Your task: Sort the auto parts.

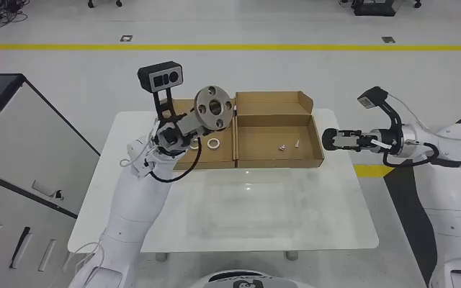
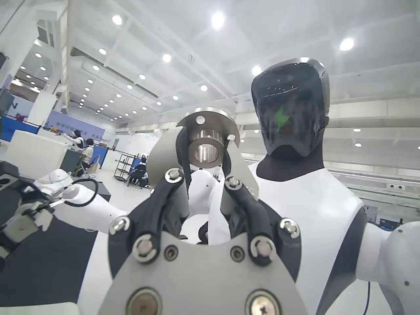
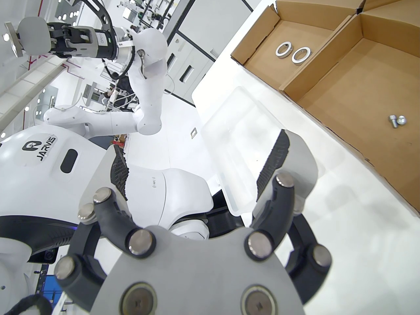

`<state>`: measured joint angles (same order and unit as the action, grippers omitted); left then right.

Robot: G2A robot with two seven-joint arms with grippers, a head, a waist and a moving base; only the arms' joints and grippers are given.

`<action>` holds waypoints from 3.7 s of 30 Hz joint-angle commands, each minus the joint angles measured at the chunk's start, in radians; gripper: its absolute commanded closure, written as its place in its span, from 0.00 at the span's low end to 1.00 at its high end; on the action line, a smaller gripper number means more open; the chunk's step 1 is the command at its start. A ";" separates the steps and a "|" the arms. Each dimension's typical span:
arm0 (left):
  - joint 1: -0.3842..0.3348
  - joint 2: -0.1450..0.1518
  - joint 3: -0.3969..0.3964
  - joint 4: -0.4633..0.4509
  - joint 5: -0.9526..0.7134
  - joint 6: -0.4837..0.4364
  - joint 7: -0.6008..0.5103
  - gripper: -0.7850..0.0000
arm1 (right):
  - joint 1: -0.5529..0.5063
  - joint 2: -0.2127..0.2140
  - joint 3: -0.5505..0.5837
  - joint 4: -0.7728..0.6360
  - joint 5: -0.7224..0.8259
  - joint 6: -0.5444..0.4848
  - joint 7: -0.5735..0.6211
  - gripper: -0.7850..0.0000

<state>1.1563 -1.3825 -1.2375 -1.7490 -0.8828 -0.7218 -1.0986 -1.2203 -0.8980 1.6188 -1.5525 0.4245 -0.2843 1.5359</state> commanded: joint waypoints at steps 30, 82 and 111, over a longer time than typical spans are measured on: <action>0.024 -0.017 -0.034 -0.016 -0.174 0.112 -0.049 1.00 | 0.000 0.000 0.000 0.000 0.000 0.000 0.000 0.00; -0.325 0.087 -0.036 0.507 1.726 0.520 0.124 1.00 | 0.000 0.000 0.000 0.000 0.000 0.000 0.000 0.00; -0.360 0.123 0.019 0.714 1.906 0.504 -0.060 1.00 | 0.000 0.000 0.000 0.000 0.000 0.000 0.000 0.00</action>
<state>0.7984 -1.2582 -1.2194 -1.0433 1.0308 -0.2219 -1.1618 -1.2203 -0.8980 1.6188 -1.5525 0.4245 -0.2843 1.5359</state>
